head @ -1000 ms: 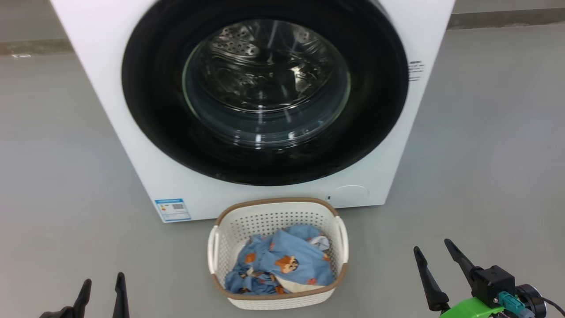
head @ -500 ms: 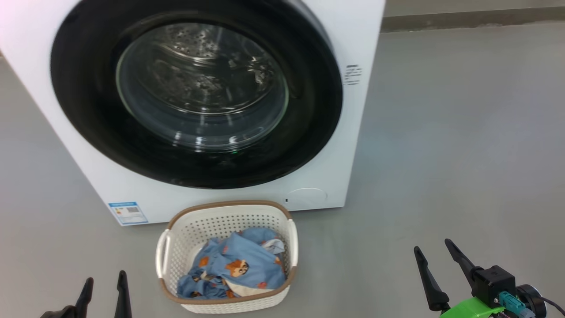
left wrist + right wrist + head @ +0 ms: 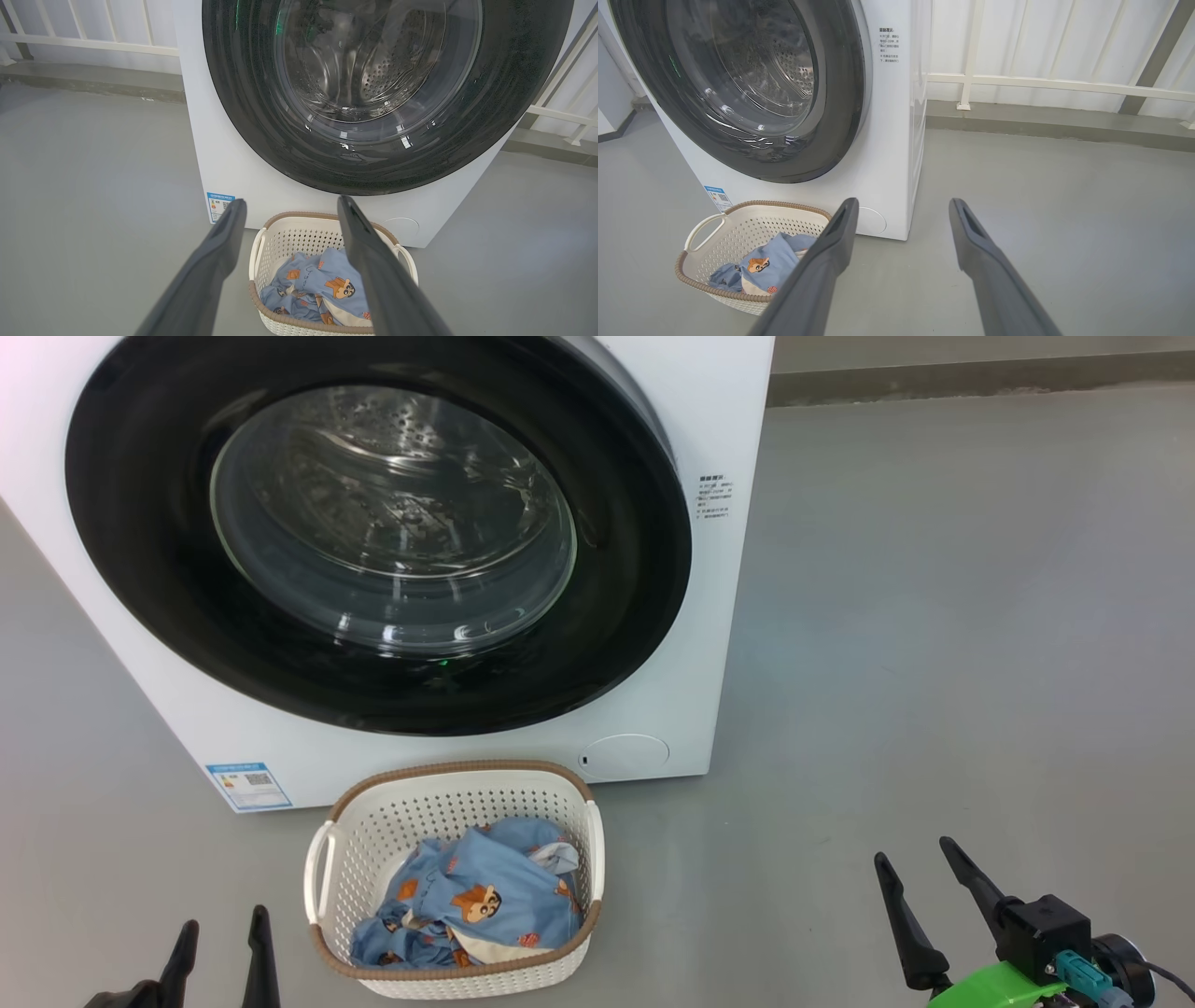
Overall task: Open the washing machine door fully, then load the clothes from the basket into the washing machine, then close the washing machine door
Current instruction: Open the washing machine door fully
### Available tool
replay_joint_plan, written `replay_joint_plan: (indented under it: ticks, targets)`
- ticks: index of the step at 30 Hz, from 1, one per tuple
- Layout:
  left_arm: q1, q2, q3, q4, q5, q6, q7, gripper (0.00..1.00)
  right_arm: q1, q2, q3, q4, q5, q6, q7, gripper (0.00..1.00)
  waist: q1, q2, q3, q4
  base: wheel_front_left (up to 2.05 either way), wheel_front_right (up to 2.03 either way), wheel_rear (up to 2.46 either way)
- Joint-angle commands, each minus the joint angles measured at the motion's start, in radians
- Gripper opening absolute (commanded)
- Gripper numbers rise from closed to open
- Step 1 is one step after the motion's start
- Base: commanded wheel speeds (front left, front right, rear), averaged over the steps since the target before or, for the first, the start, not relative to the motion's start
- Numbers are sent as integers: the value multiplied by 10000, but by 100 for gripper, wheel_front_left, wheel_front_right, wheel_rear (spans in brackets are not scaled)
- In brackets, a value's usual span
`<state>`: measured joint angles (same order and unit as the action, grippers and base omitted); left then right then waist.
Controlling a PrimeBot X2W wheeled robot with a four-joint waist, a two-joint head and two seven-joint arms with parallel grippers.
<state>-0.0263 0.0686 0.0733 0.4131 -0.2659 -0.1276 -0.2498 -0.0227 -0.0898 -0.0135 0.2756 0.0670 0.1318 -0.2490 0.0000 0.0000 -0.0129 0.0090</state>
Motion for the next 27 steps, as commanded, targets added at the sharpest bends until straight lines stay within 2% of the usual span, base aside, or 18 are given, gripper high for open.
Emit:
replay_joint_plan:
  ticks: [1, 6, 7, 8, 9, 21, 24, 27]
  targets:
    - [-328, 242, 294, -316, 9, -31, -120, 100, -349, -37, 234, -290, 81, -11, -128, 100, 0, 0, 9, 14, 0, 0, 0]
    - [-322, 236, 301, -348, 28, -31, -120, 100, -356, -43, 234, -324, 85, -11, -128, 100, 0, 0, 24, 24, 0, 0, 0]
    - [-318, 234, 304, -355, 34, -31, -120, 100, -355, -38, 226, -332, 96, -11, -128, 93, 0, 0, 25, 24, 0, 0, 0]
    - [-314, 232, 308, -363, 40, -31, -120, 100, -351, -31, 208, -336, 113, -11, -128, 44, 0, 0, 26, 26, 0, 0, 0]
    - [-309, 229, 310, -371, 44, -31, -120, 100, -344, -23, 184, -301, 121, -11, -128, 0, 0, 0, 28, 29, 0, 0, 0]
    - [-248, 227, 334, -435, 98, -31, -120, 100, -370, 89, 230, -312, 371, -11, -128, 0, 0, 0, 52, 50, 0, 0, 0]
    - [-228, 201, 367, -480, 79, -31, -120, 100, -352, 174, 114, -327, 878, -11, -128, 0, 0, 0, 60, 75, 0, 0, 0]
    - [-168, 171, 394, -506, 78, -31, -120, 100, -366, 302, -277, -267, 2004, -11, -128, 0, 0, 0, 64, 105, 0, 0, 0]
